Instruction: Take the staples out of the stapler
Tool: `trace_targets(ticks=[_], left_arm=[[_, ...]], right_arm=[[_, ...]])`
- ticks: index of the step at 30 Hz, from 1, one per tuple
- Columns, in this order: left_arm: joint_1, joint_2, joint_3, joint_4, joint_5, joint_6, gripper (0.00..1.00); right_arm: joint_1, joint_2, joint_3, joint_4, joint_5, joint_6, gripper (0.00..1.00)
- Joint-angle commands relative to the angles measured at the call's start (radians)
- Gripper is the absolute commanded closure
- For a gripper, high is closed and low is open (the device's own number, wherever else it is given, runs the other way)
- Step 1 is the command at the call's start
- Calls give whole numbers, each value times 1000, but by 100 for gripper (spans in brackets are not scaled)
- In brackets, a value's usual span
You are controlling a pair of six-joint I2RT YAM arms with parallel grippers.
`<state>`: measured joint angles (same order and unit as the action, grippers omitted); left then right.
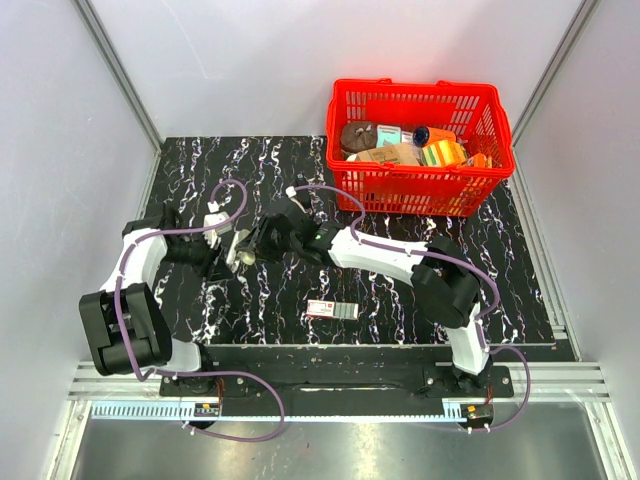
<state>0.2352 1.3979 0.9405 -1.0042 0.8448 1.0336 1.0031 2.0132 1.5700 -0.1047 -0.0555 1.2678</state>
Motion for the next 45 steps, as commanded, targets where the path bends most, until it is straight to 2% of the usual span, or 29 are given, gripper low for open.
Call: trace_targets(ticks=[1, 8, 17, 21, 29, 39, 45], left_arm=[[-2, 7, 18, 3, 54, 43, 60], [-2, 3, 11, 3, 33, 74, 95], [-2, -37, -5, 56, -6, 62, 100], [-5, -91, -31, 168, -84, 48, 100], [-66, -161, -68, 367, -228, -7, 100], [-200, -272, -221, 619, -412, -15, 100], [-229, -321, -308, 762, -481, 25, 100]], right_arm=[[-9, -64, 2, 94, -64, 34, 100], [-12, -53, -16, 135, -110, 44, 100], [-15, -27, -33, 163, -199, 18, 100], [-21, -18, -53, 174, -266, -85, 100], [-21, 13, -114, 188, -305, -248, 100], [-21, -2, -145, 152, -230, -455, 100], [-21, -21, -189, 161, -193, -547, 100]])
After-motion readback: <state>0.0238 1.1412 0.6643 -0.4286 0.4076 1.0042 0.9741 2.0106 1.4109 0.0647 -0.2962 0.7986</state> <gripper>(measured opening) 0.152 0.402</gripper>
